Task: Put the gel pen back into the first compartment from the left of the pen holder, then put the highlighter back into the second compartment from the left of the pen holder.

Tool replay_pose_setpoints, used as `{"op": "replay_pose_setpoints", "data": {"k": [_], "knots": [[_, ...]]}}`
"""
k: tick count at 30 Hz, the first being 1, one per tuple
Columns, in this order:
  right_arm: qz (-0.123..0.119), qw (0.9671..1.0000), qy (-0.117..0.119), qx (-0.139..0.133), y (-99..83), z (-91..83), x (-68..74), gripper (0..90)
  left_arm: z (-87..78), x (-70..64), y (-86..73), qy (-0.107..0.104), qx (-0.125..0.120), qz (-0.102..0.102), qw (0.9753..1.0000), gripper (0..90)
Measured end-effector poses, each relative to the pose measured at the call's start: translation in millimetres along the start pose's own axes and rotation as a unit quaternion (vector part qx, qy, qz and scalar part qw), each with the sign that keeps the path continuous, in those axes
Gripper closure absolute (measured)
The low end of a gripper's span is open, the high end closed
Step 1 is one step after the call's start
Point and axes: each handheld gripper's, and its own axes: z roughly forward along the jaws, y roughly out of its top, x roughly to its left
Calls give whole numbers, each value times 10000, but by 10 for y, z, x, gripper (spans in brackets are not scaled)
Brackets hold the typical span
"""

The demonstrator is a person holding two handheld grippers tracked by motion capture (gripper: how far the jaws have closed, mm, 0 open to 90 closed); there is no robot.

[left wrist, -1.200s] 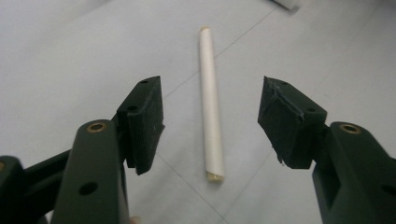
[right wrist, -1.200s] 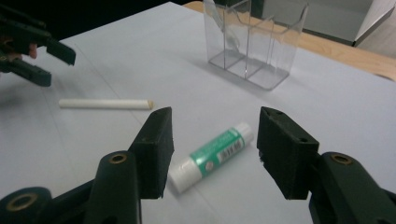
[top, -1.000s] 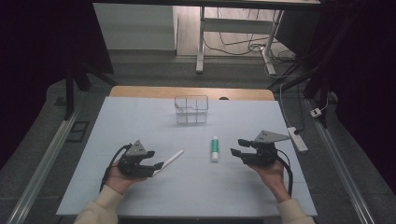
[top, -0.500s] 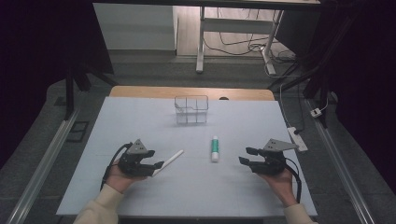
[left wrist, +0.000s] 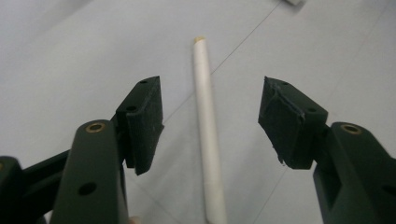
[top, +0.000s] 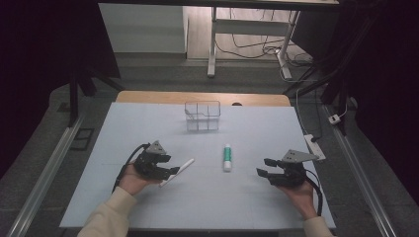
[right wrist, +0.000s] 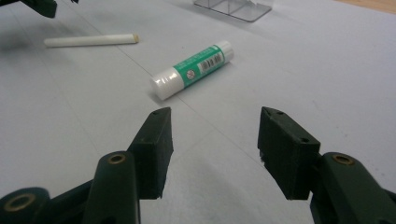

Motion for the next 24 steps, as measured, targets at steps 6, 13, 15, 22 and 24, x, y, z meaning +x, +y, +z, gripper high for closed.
{"op": "replay_pose_setpoints", "data": {"k": [6, 13, 15, 22, 24], "knots": [[52, 10000, -6, -9, -27, -17, -20, 444, 35, 5, 128, -65, 53, 79, 9999, 400], [41, 10000, -39, 24, -30, -28, -26, 444, 152, -5, 328, -89, 228, 203, 9995, 398], [45, 10000, -36, 27, -34, -29, -31, 444, 184, -7, 356, -85, 268, 209, 9994, 398], [57, 10000, -63, 5, -37, -38, -38, 444, 280, 34, 391, -104, 421, 181, 9989, 395], [44, 10000, -61, 40, -36, -39, -41, 444, 304, 54, 398, -118, 460, 162, 9987, 395]]}}
